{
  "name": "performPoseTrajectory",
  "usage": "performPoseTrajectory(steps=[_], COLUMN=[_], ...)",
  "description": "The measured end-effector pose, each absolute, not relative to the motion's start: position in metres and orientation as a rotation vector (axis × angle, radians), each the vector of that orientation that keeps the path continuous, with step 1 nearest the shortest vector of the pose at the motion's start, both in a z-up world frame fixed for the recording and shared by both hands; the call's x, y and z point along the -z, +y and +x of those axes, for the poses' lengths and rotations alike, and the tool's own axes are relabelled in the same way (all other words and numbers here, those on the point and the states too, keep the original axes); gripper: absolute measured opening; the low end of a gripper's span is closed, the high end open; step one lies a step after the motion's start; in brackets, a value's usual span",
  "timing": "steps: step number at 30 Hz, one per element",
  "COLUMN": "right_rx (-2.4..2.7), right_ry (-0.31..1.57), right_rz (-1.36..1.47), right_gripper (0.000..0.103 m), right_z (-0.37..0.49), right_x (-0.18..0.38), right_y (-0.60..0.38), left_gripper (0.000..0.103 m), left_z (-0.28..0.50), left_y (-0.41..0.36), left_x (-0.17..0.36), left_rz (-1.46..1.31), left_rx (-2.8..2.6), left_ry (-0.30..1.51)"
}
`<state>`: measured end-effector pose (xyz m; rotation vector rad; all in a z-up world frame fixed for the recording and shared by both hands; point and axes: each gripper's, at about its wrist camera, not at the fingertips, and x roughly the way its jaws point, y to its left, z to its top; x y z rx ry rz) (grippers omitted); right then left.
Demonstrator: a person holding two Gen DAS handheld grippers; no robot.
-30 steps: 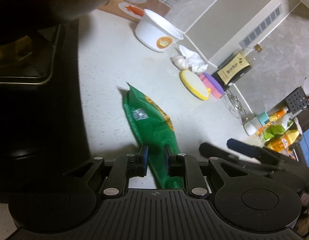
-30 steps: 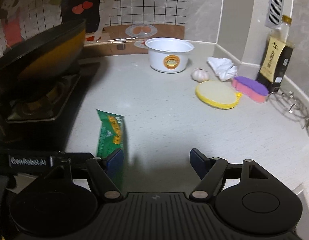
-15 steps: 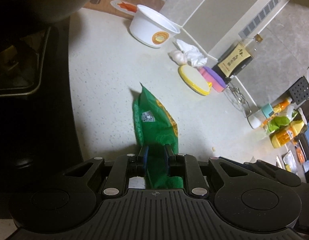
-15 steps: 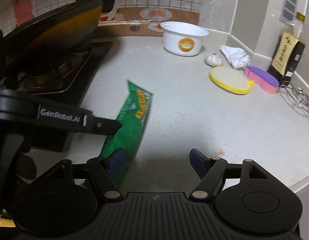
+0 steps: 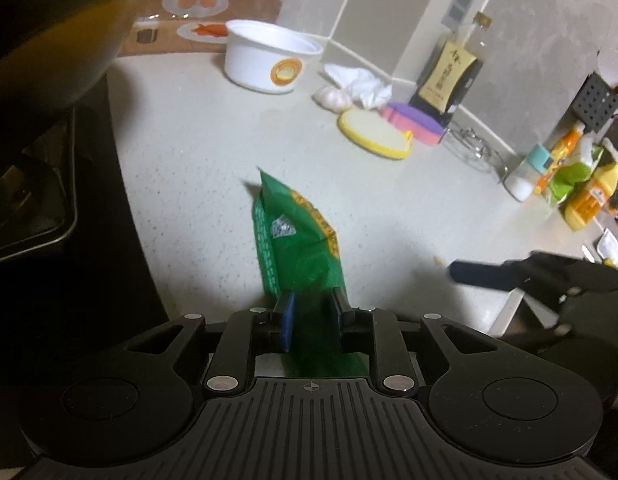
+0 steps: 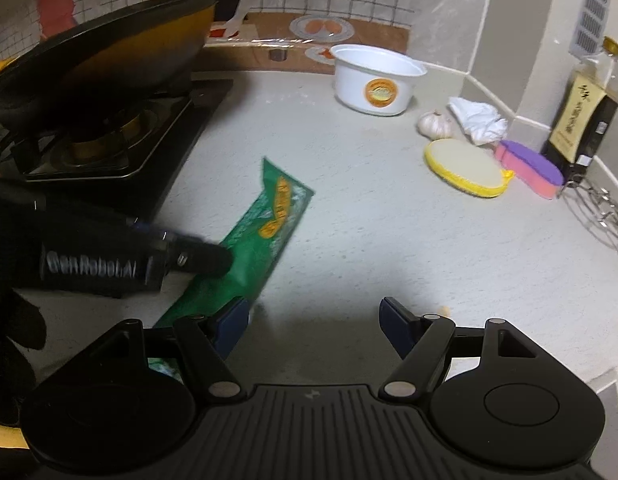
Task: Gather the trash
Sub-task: 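Grasp the green snack packet with the left gripper and lift it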
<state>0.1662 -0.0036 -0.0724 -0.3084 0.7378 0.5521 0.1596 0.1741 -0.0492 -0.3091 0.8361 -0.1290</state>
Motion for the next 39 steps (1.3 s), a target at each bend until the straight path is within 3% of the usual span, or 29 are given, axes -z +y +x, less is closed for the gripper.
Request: performPoseTrajectory(steps=[5, 23, 27, 39], right_rx=[-0.492, -0.339, -0.322, -0.358], right_ry=[0.732, 0.673, 0.653, 0.680], right_rz=[-0.269, -0.115, -0.080, -0.013], right_gripper=[0.074, 0.074, 0.081, 0.081], right_z=[0.172, 0.168, 0.164, 0.167], right_x=[0.069, 0.073, 0.075, 0.085], right_y=[-0.024, -0.068, -0.079, -0.096], left_gripper=[0.039, 0.040, 0.040, 0.040], left_z=[0.163, 0.164, 0.164, 0.173], left_y=[0.172, 0.161, 0.157, 0.151], left_x=[0.053, 0.061, 0.059, 0.056], left_rz=[-0.292, -0.292, -0.287, -0.283], left_rx=[0.107, 0.134, 0.116, 0.114], left_ry=[0.857, 0.847, 0.846, 0.899])
